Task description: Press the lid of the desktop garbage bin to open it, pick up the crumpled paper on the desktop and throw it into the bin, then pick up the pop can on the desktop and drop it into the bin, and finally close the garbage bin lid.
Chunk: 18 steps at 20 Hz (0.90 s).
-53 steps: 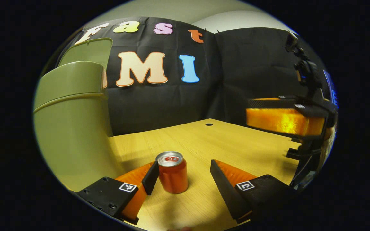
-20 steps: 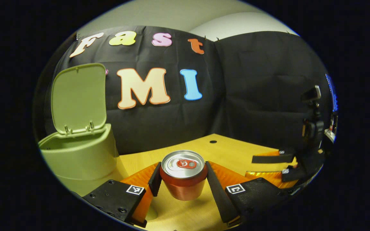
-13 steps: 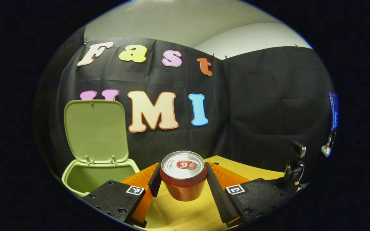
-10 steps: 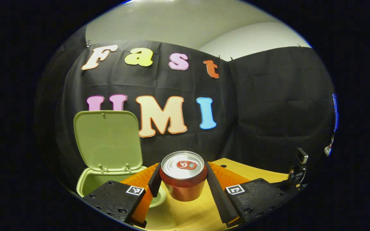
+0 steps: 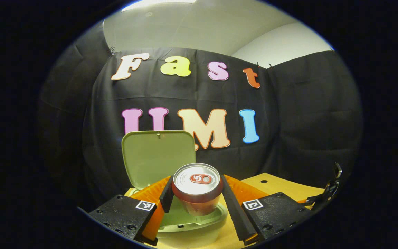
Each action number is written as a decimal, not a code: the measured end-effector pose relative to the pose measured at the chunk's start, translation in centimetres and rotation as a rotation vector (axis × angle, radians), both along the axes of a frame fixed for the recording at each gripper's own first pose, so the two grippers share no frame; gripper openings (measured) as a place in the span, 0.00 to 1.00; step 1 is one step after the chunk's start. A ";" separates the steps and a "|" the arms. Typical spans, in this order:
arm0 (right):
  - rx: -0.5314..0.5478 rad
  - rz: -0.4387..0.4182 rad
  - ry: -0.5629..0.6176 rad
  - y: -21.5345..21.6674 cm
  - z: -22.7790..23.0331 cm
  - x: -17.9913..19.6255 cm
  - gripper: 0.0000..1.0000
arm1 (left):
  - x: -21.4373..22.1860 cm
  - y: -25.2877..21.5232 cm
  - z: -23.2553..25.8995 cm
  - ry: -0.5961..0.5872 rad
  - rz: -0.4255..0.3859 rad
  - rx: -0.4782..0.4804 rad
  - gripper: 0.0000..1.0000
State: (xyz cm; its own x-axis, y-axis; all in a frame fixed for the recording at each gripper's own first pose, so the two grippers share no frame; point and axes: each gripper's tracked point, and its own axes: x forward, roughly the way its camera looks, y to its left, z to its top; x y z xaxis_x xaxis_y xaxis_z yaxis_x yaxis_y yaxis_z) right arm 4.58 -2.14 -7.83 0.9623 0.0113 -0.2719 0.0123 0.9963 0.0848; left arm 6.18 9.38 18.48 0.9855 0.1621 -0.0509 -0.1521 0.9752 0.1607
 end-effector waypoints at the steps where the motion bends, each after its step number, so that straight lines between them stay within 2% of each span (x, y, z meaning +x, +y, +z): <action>1: 0.002 0.005 0.000 0.2 0.0 0.0 0.98 | 0.0 0.6 -0.6 0.017 0.012 -0.003 0.77; 9: -0.002 0.012 0.001 0.1 -0.1 0.1 0.98 | 1.3 4.7 -3.0 0.096 0.094 -0.016 0.78; 15: -0.007 -0.006 0.003 -0.8 -0.1 -0.2 0.98 | 2.1 4.6 0.0 0.089 0.112 -0.022 0.90; 18: -0.009 -0.014 0.005 -1.4 0.0 -0.4 0.98 | 2.8 4.2 3.3 0.064 0.117 -0.003 0.92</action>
State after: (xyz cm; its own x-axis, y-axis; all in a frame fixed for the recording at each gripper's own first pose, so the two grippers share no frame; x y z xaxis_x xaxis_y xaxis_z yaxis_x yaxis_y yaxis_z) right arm 4.15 -3.49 -7.78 0.9609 -0.0046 -0.2769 0.0266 0.9968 0.0760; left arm 8.99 13.59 21.75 0.9546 0.2755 -0.1132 -0.2544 0.9518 0.1711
